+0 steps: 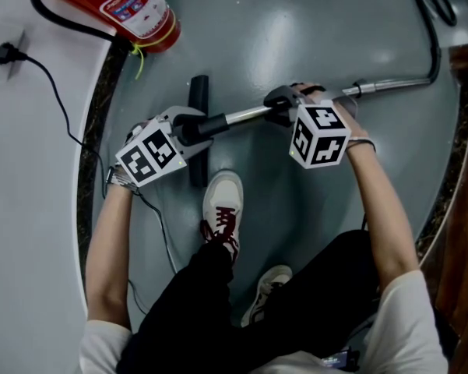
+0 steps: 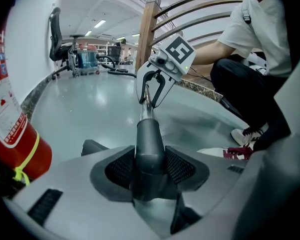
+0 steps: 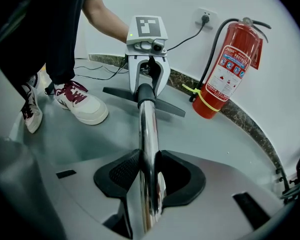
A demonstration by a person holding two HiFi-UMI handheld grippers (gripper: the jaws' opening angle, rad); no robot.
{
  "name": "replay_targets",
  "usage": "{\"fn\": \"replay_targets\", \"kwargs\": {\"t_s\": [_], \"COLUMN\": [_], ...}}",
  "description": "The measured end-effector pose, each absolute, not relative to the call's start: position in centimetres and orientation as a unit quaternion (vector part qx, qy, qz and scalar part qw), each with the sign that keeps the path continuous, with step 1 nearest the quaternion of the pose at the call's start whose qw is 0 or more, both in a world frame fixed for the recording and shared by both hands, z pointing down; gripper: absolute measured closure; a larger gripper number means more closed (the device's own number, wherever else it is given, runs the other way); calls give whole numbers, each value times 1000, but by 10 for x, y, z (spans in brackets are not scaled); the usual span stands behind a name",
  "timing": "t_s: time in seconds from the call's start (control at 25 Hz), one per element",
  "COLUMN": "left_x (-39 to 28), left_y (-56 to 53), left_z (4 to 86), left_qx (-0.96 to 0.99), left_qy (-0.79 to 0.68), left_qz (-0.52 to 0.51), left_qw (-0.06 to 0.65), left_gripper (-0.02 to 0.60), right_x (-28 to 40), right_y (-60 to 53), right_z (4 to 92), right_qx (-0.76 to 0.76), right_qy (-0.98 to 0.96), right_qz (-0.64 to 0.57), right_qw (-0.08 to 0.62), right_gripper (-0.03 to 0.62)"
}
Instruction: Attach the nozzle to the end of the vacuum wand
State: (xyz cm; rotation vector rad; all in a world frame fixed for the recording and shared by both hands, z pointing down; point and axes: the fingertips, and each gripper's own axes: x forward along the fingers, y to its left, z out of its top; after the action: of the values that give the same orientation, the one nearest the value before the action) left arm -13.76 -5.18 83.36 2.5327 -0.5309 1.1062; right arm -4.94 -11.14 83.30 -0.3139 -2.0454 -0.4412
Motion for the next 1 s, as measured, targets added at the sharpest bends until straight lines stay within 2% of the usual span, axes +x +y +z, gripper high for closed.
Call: {"fn": "replay_targets", "kwargs": {"t_s": [0.44,1.0], "left_x": [-137,-138], "left_y": [-51,-48], "left_z": [832,844], "left_qx": [888,869], "left_qy": [-180,-199], "left_qz": [373,439], "left_qw": [198,112], "left_gripper": [390,391], "right_x": [-48,-49], "right_y": [-109,-110], "right_z": [836,841], "right_qx": [-134,-135], "right_qy": [-839,-841], "right_qz": [-194,-187], "right_qw": [491,489], "right_gripper": [447,447]}}
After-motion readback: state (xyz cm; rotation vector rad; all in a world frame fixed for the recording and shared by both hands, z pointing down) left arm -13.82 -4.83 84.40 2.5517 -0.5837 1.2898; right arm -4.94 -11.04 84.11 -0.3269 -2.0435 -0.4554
